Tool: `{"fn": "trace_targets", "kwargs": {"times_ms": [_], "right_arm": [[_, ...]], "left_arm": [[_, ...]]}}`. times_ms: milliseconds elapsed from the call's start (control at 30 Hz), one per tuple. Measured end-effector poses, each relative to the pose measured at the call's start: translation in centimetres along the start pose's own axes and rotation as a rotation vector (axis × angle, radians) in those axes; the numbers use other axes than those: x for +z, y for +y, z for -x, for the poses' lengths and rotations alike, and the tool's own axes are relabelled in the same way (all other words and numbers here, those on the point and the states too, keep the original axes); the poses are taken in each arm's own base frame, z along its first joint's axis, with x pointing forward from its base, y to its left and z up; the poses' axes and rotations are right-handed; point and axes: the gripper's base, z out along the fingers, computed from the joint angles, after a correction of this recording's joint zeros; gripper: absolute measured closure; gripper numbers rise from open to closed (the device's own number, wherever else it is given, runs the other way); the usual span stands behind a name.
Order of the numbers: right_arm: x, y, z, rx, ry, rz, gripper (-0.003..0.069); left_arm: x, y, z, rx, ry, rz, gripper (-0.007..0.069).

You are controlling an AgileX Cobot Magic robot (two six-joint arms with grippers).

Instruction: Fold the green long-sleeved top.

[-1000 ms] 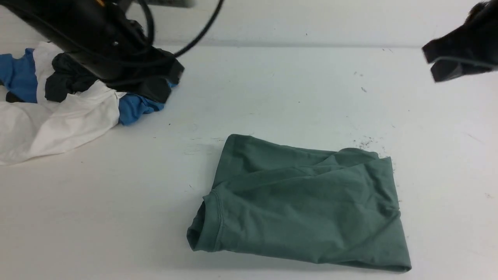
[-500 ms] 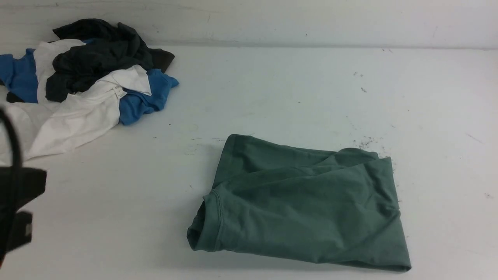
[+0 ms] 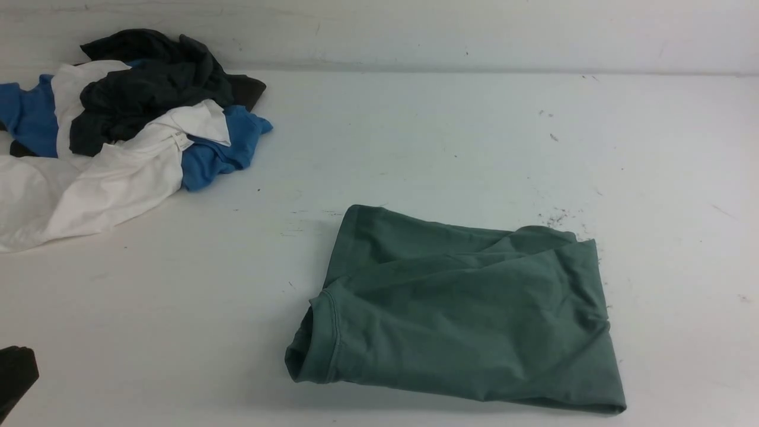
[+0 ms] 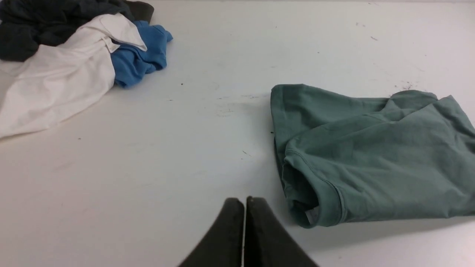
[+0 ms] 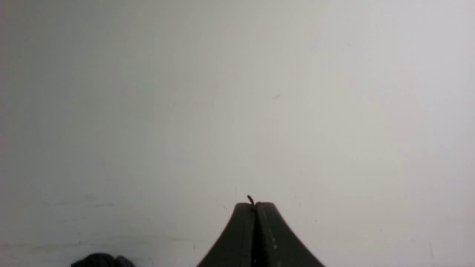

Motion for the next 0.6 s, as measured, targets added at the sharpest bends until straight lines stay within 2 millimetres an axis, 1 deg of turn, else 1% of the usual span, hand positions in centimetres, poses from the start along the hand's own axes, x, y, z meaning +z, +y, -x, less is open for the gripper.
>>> {"fn": "trace_targets", "kwargs": {"times_ms": [100, 600], "right_arm": [[-0.15, 0.01, 0.25, -0.001, -0.028, 0.001, 0.0672], [-0.14, 0.01, 0.22, -0.001, -0.027, 0.001, 0.0672]], "left_arm": [[0.05, 0.01, -0.08, -0.001, 0.003, 0.000, 0.0629], [0.02, -0.09, -0.80, -0.003, 0.082, -0.011, 0.0629]]}}
